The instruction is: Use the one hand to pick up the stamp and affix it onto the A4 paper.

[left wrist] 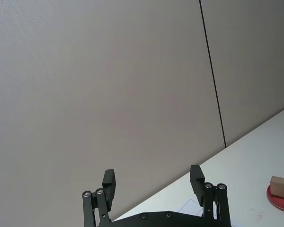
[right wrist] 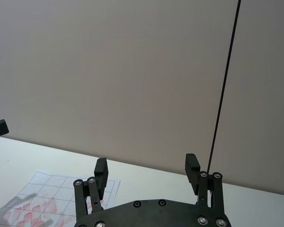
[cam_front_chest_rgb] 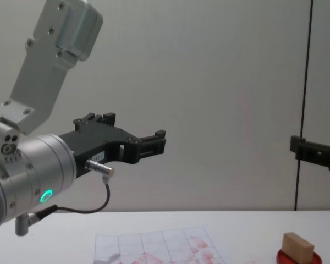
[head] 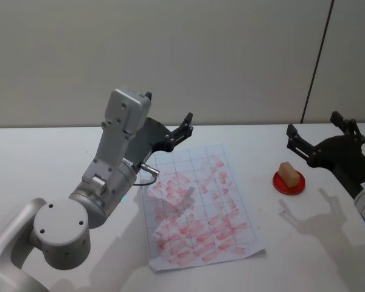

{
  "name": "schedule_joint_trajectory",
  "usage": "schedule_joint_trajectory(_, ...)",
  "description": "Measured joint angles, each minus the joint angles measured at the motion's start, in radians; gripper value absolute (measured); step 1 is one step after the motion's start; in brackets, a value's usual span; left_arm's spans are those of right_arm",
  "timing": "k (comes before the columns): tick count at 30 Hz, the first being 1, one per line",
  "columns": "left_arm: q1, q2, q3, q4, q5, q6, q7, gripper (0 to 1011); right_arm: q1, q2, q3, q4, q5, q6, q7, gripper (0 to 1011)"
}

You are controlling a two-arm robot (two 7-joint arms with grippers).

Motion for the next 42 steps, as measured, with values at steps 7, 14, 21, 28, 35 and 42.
schedule_joint_trajectory(7, 0.0, 0.0, 0.0, 0.0, 0.0, 0.0, 0.0, 1001, 0.002, -0.003, 0.0, 0.001, -0.001, 0.01, -0.003, 1001)
schedule_joint_trajectory(14, 0.0, 0.0, 0.0, 0.0, 0.0, 0.0, 0.0, 1002, 0.014, -0.01, 0.0, 0.012, -0.009, 0.056, -0.017, 1001)
schedule_joint_trajectory(21, 0.0, 0.0, 0.0, 0.0, 0.0, 0.0, 0.0, 1001, 0.049, -0.026, -0.001, 0.064, -0.035, 0.136, -0.021, 1001)
schedule_joint_trajectory(28, 0.0, 0.0, 0.0, 0.0, 0.0, 0.0, 0.0, 1001, 0.1, -0.05, -0.009, 0.149, -0.07, 0.2, -0.006, 1001)
schedule_joint_trajectory(35, 0.0, 0.0, 0.0, 0.0, 0.0, 0.0, 0.0, 1001, 0.138, -0.071, -0.017, 0.218, -0.094, 0.25, 0.01, 1001)
schedule_joint_trajectory(42, 0.0, 0.0, 0.0, 0.0, 0.0, 0.0, 0.0, 1001, 0.166, -0.088, -0.023, 0.274, -0.109, 0.284, 0.019, 1001)
